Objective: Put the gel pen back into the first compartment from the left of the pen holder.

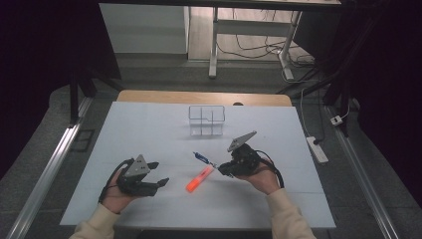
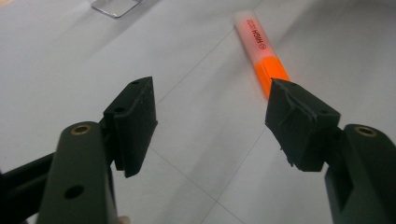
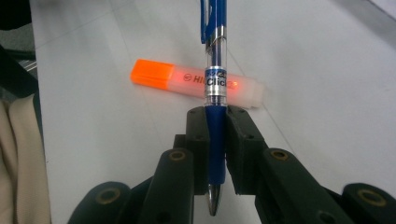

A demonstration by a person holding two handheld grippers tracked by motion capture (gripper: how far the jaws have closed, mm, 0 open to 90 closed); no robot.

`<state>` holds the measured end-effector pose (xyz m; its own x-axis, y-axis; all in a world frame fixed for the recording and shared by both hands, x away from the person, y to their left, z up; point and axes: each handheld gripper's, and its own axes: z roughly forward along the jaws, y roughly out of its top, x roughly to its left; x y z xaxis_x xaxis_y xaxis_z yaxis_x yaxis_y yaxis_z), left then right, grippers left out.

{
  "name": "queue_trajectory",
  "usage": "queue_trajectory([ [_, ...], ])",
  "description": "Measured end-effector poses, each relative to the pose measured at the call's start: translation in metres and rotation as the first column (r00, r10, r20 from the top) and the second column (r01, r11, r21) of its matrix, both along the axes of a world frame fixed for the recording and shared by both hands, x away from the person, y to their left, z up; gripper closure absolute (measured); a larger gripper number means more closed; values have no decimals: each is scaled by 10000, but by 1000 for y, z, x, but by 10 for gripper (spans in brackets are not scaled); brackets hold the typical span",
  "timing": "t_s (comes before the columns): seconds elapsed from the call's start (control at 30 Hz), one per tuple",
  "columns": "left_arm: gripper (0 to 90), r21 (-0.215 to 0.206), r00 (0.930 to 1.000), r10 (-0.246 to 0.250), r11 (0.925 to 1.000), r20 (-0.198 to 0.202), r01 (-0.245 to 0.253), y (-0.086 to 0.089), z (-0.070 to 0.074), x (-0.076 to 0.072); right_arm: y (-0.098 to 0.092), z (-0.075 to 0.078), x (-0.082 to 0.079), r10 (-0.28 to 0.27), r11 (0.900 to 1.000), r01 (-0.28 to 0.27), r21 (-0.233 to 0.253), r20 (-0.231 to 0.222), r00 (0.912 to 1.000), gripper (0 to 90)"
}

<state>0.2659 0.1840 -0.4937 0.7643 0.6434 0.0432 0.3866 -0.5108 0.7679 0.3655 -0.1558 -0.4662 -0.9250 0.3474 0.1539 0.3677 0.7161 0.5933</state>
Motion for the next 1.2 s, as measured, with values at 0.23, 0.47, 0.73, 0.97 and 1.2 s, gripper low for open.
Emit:
queue_trajectory([
  [0.23, 306, 111, 9997, -231, 9997, 15, 231, -8, 2, -1, 15, -4, -6, 536, 9984, -535, -206, 51, 9985, 789],
  [0.47, 304, 244, 9986, -504, 9985, 160, 500, -18, 8, -1, 30, -6, -14, 1072, 9933, -1069, -450, 50, 9942, 789],
  [0.73, 288, 463, 9942, -1063, 9932, -168, 1069, -34, 17, 6, 41, -10, -21, 1594, 9838, -1587, -839, 13, 9872, 789],
  [0.97, 279, 667, 9894, -1393, 9876, -422, 1419, -50, 21, 18, 45, -10, -25, 2016, 9764, -2002, -810, 95, 9794, 789],
  [1.2, 278, 940, 9772, -1951, 9747, -836, 2027, -63, 22, 27, 47, -11, -27, 2233, 9717, -2213, -830, 160, 9746, 789],
])
